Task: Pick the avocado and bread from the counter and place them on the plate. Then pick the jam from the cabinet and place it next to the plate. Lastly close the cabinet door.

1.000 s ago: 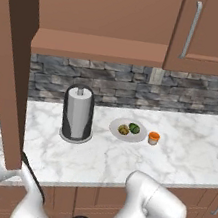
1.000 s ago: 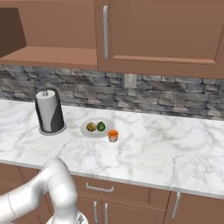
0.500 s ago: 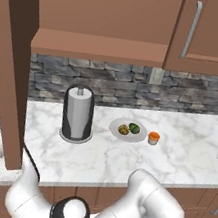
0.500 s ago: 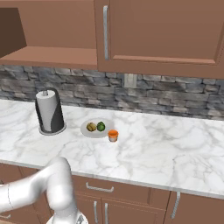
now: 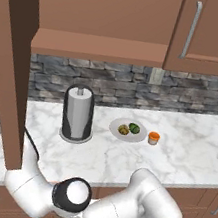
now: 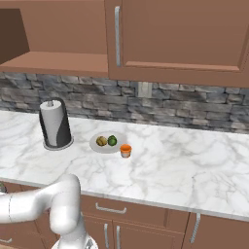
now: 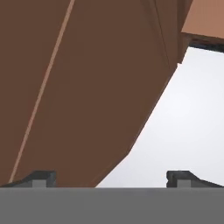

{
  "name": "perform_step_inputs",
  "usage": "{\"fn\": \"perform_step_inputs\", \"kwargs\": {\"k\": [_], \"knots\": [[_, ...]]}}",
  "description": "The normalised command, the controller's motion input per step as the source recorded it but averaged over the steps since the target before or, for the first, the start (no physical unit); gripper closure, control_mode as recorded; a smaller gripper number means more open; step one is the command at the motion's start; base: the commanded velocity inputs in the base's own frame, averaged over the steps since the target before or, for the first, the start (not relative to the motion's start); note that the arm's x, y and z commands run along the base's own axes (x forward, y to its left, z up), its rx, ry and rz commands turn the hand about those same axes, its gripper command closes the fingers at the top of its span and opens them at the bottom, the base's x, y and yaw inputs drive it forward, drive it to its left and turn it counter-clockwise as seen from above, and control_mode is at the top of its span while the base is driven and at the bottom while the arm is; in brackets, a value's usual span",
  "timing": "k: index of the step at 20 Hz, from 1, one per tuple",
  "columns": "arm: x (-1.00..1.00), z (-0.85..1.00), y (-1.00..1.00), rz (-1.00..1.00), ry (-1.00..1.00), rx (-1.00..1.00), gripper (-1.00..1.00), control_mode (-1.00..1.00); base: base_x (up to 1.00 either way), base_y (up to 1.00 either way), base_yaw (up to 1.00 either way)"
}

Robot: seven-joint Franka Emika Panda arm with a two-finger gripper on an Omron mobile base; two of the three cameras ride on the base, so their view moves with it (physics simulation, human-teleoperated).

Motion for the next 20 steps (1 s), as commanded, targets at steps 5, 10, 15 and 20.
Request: {"fn": "perform_step_inputs", "kwargs": {"k": [5, 10, 15, 20], "knots": [[-0.25, 0.68, -0.57, 0.19, 0.00, 0.13, -1.00, -1.00, 0.00, 0.00, 0.00], [-0.32, 0.58, -0.95, 0.31, 0.00, 0.28, -1.00, -1.00, 0.00, 0.00, 0.00], [-0.14, 0.52, -0.98, 0.31, 0.01, 0.33, -1.00, -1.00, 0.00, 0.00, 0.00], [0.00, 0.31, -0.89, 0.32, 0.18, 0.33, -1.00, -1.00, 0.00, 0.00, 0.00]]}}
